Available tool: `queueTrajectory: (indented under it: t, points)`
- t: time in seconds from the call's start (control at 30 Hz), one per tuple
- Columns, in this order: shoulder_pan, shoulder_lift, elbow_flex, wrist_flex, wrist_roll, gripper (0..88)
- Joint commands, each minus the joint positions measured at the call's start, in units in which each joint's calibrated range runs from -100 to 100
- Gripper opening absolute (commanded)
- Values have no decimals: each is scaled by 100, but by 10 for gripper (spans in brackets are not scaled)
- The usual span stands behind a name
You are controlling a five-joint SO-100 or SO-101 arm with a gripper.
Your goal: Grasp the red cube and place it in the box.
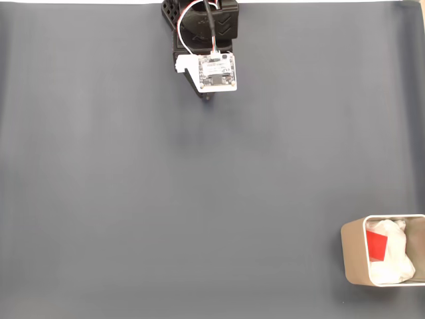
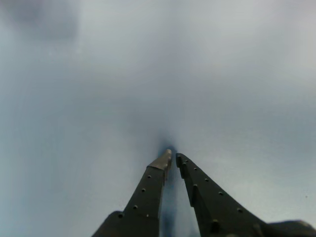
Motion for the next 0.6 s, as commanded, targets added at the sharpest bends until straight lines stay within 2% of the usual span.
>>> queueTrajectory:
  t: [0.0,0.57]
  points:
    - [3,0,45,168,-10,0]
    - [3,0,45,160,-54,1]
